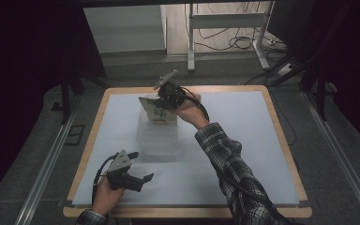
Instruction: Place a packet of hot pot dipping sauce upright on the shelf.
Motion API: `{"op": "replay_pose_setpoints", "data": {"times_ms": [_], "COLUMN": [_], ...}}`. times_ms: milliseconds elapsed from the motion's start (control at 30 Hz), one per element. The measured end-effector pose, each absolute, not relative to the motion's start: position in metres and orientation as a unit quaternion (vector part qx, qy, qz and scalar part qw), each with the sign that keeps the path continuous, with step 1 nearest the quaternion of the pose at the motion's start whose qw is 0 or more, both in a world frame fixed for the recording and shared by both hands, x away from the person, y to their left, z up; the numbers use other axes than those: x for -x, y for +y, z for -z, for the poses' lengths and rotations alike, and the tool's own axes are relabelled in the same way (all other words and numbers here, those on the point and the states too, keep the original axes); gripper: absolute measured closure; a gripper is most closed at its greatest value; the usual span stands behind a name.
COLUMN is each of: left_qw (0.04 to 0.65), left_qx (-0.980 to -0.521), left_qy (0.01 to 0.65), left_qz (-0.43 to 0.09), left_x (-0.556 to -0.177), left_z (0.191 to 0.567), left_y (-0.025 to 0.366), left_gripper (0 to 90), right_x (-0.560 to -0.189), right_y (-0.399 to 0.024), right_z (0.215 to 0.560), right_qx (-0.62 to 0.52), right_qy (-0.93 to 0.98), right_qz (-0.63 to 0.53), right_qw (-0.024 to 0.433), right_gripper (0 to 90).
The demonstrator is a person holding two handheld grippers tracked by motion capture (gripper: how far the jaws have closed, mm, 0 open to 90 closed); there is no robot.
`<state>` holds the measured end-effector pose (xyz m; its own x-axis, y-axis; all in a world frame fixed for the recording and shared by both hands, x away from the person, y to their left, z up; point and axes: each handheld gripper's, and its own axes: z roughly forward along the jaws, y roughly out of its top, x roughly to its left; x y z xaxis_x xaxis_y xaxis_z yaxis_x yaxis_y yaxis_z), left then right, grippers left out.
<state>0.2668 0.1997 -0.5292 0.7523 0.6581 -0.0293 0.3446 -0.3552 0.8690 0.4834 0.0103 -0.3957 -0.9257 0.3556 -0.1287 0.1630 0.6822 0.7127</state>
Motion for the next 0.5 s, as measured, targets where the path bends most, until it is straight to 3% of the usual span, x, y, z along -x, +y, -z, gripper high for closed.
{"op": "replay_pose_setpoints", "data": {"times_ms": [500], "left_qw": [0.473], "left_qx": [-0.808], "left_qy": [0.308], "left_qz": [-0.166], "left_x": [-0.267], "left_z": [0.529], "left_y": [0.199], "left_gripper": [0.3], "right_x": [-0.481], "right_y": [-0.001], "right_z": [0.398], "right_qx": [-0.16], "right_qy": [0.905], "right_qz": [-0.367], "right_qw": [0.145], "right_gripper": [51.3]}}
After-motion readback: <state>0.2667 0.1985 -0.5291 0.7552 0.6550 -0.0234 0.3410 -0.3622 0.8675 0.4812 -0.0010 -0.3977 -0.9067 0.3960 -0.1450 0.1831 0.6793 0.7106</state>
